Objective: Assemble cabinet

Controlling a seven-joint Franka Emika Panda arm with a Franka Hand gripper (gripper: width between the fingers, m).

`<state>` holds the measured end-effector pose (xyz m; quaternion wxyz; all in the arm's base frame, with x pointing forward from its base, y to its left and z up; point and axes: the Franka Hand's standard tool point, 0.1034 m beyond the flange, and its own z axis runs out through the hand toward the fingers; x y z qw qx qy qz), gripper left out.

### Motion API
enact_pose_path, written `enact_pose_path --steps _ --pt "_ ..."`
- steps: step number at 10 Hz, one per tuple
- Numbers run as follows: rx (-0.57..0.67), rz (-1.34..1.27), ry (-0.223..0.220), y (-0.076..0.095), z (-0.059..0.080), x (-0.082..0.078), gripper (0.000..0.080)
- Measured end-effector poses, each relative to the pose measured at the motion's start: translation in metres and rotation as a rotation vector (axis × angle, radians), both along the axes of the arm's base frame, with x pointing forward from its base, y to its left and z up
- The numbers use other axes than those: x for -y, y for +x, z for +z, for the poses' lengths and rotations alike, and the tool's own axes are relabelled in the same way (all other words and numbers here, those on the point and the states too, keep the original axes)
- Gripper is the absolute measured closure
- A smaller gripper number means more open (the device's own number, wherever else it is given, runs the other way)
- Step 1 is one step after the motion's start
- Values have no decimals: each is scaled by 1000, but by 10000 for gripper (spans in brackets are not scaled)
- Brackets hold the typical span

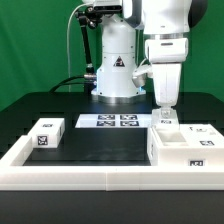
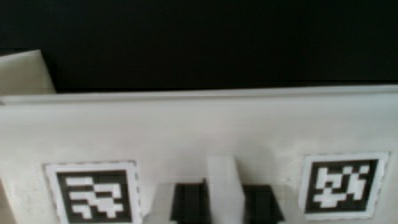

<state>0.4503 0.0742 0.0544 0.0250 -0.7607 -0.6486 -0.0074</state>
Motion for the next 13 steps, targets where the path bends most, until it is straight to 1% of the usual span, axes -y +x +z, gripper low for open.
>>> enact_pose_path --steps 3,10,11,13 --pt "-16 -4 -9 1 3 2 729" --pt "-14 -6 -7 0 1 3 729" --pt "-14 -4 -11 0 5 2 729" --pt "-11 7 -21 4 18 -1 729"
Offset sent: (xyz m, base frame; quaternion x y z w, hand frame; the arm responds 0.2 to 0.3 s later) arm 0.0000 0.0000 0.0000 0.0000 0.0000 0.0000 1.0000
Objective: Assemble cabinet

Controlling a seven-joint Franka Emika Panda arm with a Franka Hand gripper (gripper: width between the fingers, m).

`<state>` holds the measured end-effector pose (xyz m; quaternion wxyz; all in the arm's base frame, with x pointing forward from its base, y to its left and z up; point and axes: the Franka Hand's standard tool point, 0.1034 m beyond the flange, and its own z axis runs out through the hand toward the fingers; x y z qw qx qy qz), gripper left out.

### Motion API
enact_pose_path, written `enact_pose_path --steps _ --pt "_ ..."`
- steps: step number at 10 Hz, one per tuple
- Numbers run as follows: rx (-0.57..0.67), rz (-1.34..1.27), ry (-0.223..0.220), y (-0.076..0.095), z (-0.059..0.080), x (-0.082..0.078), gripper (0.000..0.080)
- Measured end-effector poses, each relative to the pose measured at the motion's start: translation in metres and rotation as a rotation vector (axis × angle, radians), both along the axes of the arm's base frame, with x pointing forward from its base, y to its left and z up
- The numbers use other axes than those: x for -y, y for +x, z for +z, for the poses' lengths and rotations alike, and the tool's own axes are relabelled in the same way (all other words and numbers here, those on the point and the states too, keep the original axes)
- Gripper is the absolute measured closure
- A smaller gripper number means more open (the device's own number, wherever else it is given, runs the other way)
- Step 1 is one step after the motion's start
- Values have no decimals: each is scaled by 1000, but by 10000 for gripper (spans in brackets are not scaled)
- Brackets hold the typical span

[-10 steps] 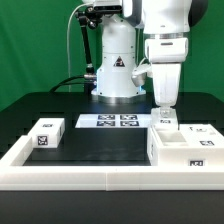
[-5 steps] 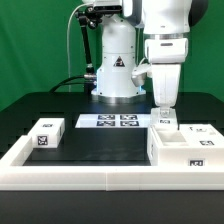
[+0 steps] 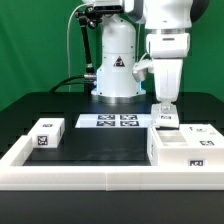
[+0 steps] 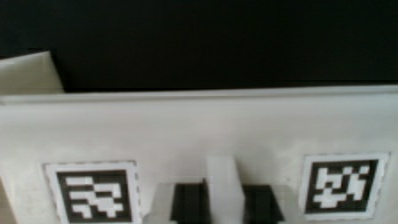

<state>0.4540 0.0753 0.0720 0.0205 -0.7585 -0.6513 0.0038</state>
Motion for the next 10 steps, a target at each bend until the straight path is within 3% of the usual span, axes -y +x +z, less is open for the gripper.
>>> enact_pose_path --steps 10 --pt "-17 -10 9 5 -11 1 729"
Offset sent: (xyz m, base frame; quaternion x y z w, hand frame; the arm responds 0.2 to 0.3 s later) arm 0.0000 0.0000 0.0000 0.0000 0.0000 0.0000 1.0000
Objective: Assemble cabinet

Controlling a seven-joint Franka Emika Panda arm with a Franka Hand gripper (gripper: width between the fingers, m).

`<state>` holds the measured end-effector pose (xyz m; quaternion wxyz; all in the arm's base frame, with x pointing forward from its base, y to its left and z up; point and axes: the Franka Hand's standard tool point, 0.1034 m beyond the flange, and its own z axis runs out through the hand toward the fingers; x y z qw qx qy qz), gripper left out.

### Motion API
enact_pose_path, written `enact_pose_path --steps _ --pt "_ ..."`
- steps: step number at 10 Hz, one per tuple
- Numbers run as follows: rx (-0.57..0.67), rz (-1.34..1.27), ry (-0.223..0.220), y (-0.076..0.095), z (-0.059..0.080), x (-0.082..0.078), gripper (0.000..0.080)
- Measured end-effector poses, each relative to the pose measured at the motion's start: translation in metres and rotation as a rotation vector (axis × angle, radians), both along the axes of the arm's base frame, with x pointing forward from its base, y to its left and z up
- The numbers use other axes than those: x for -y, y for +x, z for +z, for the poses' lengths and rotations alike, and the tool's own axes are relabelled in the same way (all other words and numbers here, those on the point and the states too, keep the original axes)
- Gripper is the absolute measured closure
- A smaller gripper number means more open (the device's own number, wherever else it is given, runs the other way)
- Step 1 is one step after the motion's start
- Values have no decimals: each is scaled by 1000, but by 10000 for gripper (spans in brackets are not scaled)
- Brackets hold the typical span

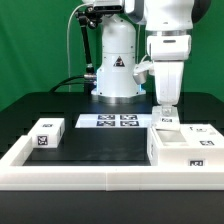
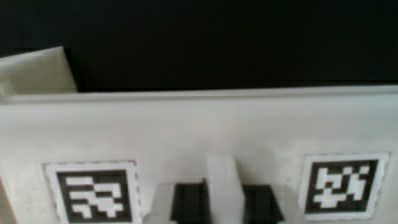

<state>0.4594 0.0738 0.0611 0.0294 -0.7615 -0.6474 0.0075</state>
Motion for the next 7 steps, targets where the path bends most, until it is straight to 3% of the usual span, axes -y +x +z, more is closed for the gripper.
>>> enact_pose_path --steps 7 --pt "1 48 3 1 -3 6 729"
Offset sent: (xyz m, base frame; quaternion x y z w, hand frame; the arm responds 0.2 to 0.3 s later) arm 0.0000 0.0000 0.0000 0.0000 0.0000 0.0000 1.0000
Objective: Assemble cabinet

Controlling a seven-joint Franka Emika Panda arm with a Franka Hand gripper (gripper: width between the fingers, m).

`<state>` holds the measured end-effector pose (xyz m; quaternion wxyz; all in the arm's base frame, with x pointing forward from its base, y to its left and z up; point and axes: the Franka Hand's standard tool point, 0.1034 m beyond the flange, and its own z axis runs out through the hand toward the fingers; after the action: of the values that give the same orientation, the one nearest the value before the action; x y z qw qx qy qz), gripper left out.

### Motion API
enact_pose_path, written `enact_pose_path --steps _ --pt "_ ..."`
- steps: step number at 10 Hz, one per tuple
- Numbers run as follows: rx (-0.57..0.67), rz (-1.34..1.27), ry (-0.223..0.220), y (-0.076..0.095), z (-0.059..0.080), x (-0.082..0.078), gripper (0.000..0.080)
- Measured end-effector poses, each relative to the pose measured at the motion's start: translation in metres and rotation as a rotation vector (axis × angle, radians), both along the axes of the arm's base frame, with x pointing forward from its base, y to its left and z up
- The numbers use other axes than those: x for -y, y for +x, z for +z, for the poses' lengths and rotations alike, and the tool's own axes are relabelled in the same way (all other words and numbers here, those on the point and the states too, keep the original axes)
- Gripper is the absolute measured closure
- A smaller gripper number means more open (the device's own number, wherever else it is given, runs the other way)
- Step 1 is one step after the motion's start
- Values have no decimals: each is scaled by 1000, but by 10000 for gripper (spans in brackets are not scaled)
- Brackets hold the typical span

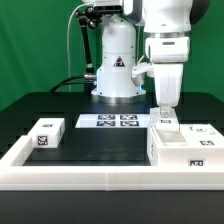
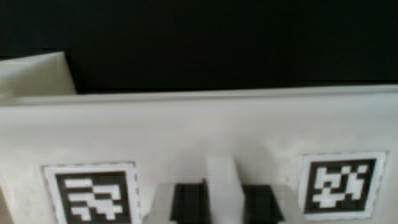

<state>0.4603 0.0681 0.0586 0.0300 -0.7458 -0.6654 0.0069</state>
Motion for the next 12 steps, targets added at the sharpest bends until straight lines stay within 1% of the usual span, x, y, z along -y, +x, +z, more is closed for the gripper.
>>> enact_pose_path --steps 7,12 --pt "12 53 7 19 -1 1 729" --pt "13 52 7 19 -1 1 729"
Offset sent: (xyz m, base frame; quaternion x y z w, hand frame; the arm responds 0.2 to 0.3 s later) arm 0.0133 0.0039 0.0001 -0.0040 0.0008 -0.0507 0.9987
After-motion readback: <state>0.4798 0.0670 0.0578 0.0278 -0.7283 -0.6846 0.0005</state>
